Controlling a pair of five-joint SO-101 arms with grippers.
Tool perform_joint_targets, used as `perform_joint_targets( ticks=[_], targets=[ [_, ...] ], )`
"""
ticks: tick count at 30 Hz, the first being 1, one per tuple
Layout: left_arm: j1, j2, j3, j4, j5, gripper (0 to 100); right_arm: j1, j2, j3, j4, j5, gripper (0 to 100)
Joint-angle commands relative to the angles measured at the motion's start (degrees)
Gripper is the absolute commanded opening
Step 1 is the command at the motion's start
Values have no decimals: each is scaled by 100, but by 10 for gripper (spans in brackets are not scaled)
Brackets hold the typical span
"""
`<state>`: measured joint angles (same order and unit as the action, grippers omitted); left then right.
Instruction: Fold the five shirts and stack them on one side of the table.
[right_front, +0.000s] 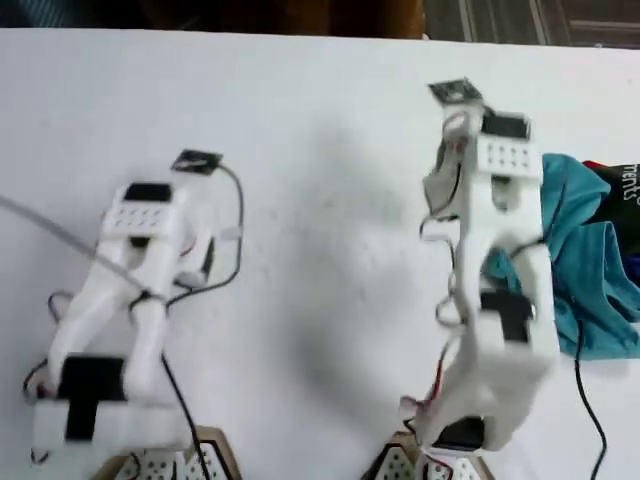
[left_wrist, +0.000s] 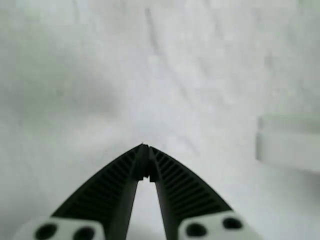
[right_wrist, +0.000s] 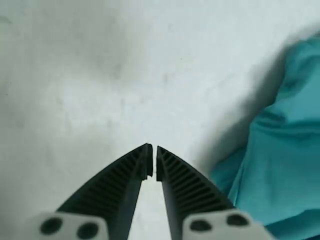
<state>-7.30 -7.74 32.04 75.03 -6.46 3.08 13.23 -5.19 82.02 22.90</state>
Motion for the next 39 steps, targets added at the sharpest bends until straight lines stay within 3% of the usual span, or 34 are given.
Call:
perform_joint_targets(
  ticks=[1,5,12,21,31,39],
  targets=[
    [-246,-879,567,-70,-229,24,-31,-2624,3552,-1560,273,20],
    [-237,-1530,1174,-70,-387,24,-251,-4479,5565,-2097,431,19],
    [-387,-2646,2246,-290,-492,24,-251,-6290,7182,-2026,422,19],
    [-554,-3051,3336,-651,-1697,24,-295,-7802,8035,-2070,440,23],
    [-712,-3086,3618,-888,-1723,24,-418,-9033,9292,-2756,422,20],
    [-1495,-3086,3618,-888,-1714,24,-884,-10536,10242,-2615,422,20]
  ],
)
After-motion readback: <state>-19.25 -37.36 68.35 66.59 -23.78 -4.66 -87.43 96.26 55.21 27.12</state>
